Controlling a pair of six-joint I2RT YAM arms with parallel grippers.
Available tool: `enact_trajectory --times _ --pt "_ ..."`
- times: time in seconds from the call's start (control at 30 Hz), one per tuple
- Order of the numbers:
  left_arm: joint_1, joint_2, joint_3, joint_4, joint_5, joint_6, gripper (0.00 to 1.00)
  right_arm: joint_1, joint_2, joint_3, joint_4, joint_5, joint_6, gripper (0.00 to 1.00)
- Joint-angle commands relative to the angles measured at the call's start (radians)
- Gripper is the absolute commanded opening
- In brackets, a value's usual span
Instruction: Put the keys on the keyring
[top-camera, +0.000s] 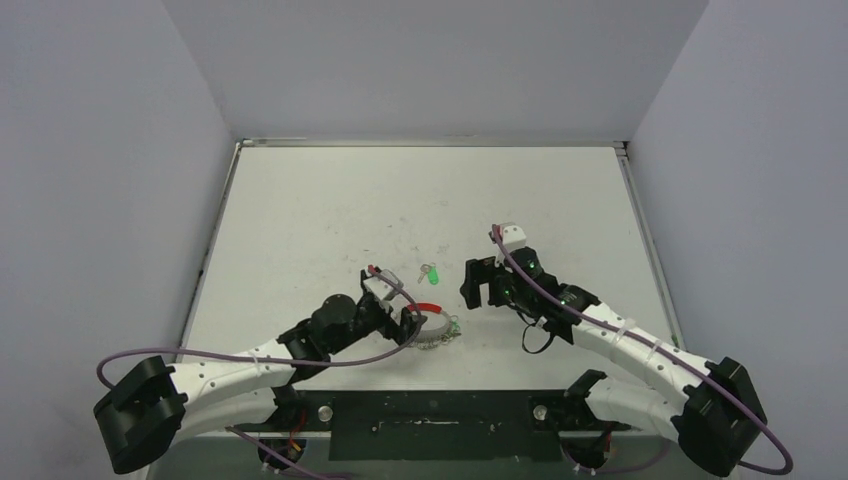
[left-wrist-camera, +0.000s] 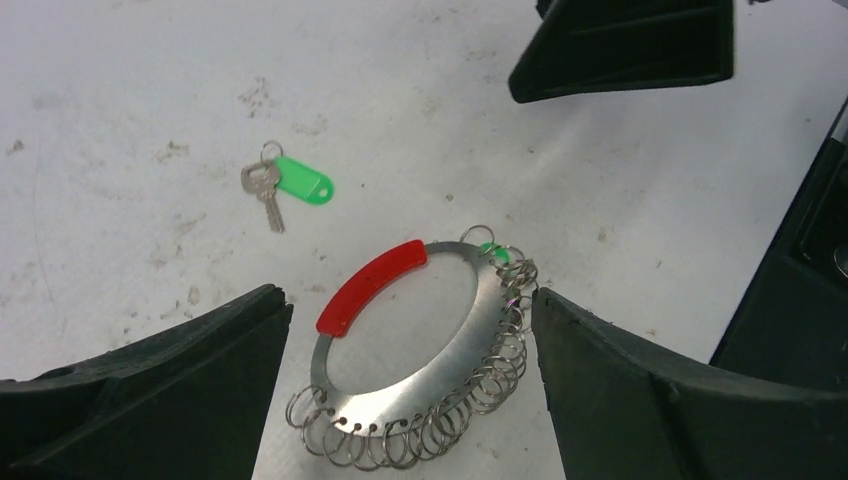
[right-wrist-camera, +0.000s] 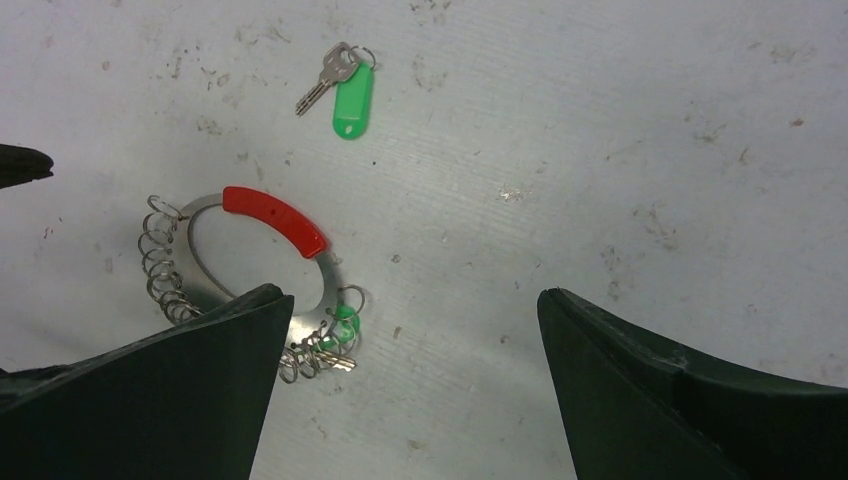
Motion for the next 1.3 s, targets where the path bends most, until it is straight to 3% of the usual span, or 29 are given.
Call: enact_trajectory --times 0.0,0.17,0.37,0.67,0.73,0.97,1.27 --pt "0.057 0.000 0.023 -0.131 -0.054 -0.196 0.89 -0.009 0.062 -0.008 0.036 -0.080 0.070 1.00" --pt "0.158 0.036 0.076 -0.325 -0.055 -0.353 0.89 -0.011 0.135 -0.013 0.066 -0.147 0.077 1.00" --pt "0.189 0.094 0.094 -0.389 -0.021 -0.452 0.80 -0.011 0.237 -0.017 0.105 -0.209 0.084 0.95" --pt "0.203 0.211 0.121 -0.392 0.026 -0.498 0.65 -0.005 0.395 -0.018 0.218 -0.334 0.155 0.66" --pt "0.207 0.235 0.137 -0.392 0.025 -0.500 0.60 -0.002 0.416 -0.011 0.219 -0.337 0.156 0.64" --pt "0.216 0.290 0.203 -0.466 0.027 -0.510 0.57 -0.002 0.436 0.025 0.201 -0.313 0.132 0.64" --pt "0.216 0.298 0.210 -0.447 0.118 -0.545 0.48 -0.002 0.525 0.085 0.218 -0.343 0.120 0.35"
